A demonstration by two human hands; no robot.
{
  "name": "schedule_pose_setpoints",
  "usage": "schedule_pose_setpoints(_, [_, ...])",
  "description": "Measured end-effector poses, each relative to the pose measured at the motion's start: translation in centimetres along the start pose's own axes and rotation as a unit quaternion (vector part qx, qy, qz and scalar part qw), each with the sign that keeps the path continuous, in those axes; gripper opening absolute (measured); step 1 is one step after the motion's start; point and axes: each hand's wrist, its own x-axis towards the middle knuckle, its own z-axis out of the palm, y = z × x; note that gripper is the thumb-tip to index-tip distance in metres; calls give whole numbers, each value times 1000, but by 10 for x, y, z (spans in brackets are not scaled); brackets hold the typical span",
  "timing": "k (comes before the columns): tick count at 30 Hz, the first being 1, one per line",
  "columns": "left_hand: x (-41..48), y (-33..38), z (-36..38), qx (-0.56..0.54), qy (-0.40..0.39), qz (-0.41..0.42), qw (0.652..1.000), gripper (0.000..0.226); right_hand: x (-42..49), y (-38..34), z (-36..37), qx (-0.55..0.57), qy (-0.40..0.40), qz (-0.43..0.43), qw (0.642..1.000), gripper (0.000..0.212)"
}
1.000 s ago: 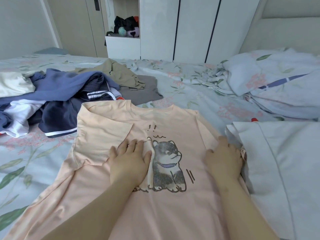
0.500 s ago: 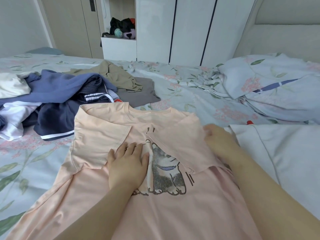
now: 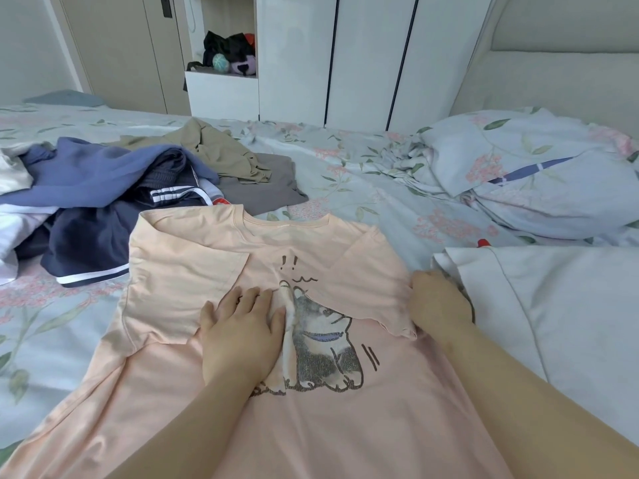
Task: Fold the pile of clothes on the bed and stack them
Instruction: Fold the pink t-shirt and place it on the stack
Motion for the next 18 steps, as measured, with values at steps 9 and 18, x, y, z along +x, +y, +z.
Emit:
schedule_pose_setpoints(9, [1, -2, 0, 11, 0, 1, 1000, 92, 75, -26, 15, 145, -5, 27, 989, 46])
schedule_pose_setpoints(18, [3, 0, 0, 26, -30, -2, 999, 53, 95, -27, 19, 174, 48, 83, 980, 33])
